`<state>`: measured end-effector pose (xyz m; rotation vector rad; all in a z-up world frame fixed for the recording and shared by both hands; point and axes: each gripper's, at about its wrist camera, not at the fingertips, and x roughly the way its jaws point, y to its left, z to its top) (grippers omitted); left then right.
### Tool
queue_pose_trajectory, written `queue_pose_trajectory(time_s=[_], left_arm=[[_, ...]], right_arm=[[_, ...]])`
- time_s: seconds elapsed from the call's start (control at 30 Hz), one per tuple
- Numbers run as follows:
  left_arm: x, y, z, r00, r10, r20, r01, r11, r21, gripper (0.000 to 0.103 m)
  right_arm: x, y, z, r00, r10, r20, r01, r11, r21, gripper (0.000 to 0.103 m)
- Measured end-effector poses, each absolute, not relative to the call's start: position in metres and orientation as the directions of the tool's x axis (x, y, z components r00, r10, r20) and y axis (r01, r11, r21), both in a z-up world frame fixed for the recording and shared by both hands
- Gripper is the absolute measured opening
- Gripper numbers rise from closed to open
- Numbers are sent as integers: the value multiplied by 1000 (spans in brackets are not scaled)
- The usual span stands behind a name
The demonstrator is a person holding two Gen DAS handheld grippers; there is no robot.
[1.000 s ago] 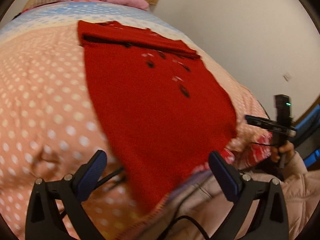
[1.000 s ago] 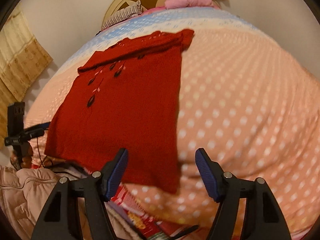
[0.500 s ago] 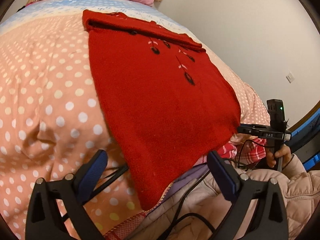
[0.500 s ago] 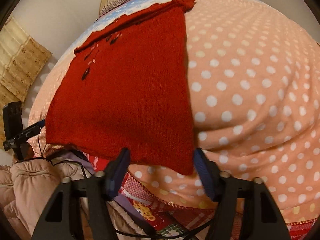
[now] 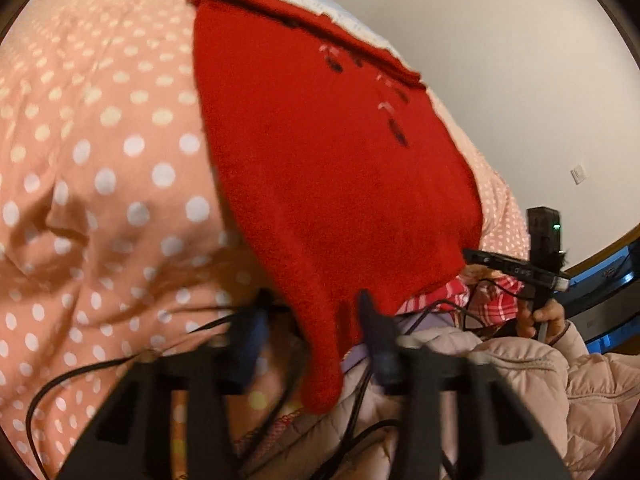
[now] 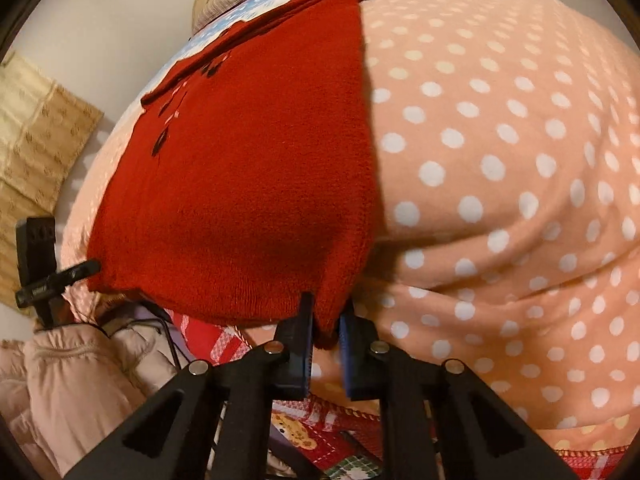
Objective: Fold small clothes
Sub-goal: 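Grasp the hem with both grippers and fold it up toward the collar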
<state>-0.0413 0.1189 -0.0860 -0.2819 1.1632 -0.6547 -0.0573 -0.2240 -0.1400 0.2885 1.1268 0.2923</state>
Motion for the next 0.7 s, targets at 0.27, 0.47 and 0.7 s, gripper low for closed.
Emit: queue_pose_trajectory(time_s=[0.27, 0.47, 0.7], left_arm=[[-27, 140, -57, 278, -712, -645, 285, 702, -652, 17], [9, 134, -41, 297, -691, -659, 293, 723, -626, 12], [65, 139, -27, 355, -654, -668, 267, 756, -598, 11]], right_arm=[[-53, -221, -87, 472, 481, -739, -155, 870, 467, 9], [-17, -218, -46, 562, 475, -677, -173, 868, 465, 9], [49, -227, -26, 637, 439, -634, -118, 868, 482, 8]])
